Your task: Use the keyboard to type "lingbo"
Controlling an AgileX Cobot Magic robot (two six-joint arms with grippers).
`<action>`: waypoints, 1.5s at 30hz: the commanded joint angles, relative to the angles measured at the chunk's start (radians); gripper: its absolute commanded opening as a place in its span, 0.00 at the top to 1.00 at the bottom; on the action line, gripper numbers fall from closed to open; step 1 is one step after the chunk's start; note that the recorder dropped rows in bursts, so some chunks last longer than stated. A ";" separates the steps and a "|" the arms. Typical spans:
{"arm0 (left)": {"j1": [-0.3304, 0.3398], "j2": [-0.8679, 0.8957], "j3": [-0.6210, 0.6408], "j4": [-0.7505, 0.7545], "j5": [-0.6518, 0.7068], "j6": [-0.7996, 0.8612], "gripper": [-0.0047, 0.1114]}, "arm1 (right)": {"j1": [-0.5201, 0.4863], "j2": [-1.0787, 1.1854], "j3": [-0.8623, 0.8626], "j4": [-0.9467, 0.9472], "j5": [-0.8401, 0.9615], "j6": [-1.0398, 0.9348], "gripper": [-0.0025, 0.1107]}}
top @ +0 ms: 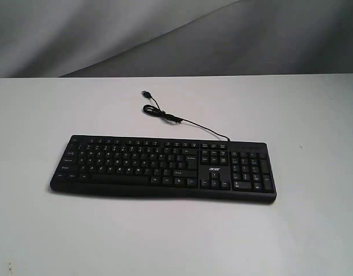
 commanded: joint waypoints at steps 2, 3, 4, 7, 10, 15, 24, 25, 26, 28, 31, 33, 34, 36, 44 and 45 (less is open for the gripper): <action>-0.007 -0.005 0.005 0.000 -0.009 -0.002 0.96 | -0.085 -0.005 0.043 0.039 0.038 -0.004 0.98; -0.007 -0.005 0.005 0.000 -0.009 -0.002 0.96 | -0.098 -0.005 0.054 0.039 0.041 -0.004 0.98; -0.007 -0.005 0.005 0.000 -0.009 -0.002 0.96 | -0.112 -0.005 0.068 0.039 0.042 -0.004 0.98; -0.007 -0.005 0.005 0.000 -0.009 -0.002 0.96 | -0.142 -0.031 0.106 0.063 0.042 -0.004 0.98; -0.007 -0.005 0.005 0.000 -0.009 -0.002 0.96 | -0.151 -0.081 0.106 0.086 0.113 -0.004 0.98; -0.007 -0.005 0.005 0.000 -0.009 -0.002 0.96 | -0.151 -0.100 0.106 0.077 0.230 -0.004 0.98; -0.007 -0.005 0.005 0.000 -0.009 -0.002 0.96 | -0.151 -0.100 0.106 0.088 0.420 -0.002 0.98; -0.007 -0.005 0.005 0.000 -0.009 -0.002 0.96 | -0.151 -0.100 0.106 0.088 0.420 -0.002 0.98; -0.007 -0.005 0.005 0.000 -0.009 -0.002 0.96 | -0.151 -0.100 0.106 0.088 0.420 -0.002 0.98; -0.007 -0.005 0.005 0.000 -0.009 -0.002 0.96 | -0.151 -0.100 0.106 0.088 0.418 -0.002 0.98; -0.007 -0.005 0.005 0.000 -0.009 -0.002 0.96 | -0.151 -0.100 0.106 0.088 0.418 -0.002 0.98; -0.007 -0.005 0.005 0.000 -0.009 -0.002 0.96 | -0.151 -0.100 0.106 0.088 0.418 -0.004 0.98; -0.007 -0.005 0.005 0.000 -0.009 -0.002 0.96 | -0.151 -0.100 0.106 0.088 0.418 -0.004 0.98; -0.007 -0.005 0.005 0.000 -0.009 -0.002 0.96 | -0.151 -0.100 0.106 0.088 0.418 -0.004 0.98; -0.007 -0.005 0.005 0.000 -0.009 -0.002 0.96 | -0.151 -0.100 0.106 0.088 0.418 -0.004 0.98; -0.007 -0.005 0.005 0.000 -0.009 -0.002 0.96 | -0.151 -0.100 0.106 0.088 0.418 -0.004 0.98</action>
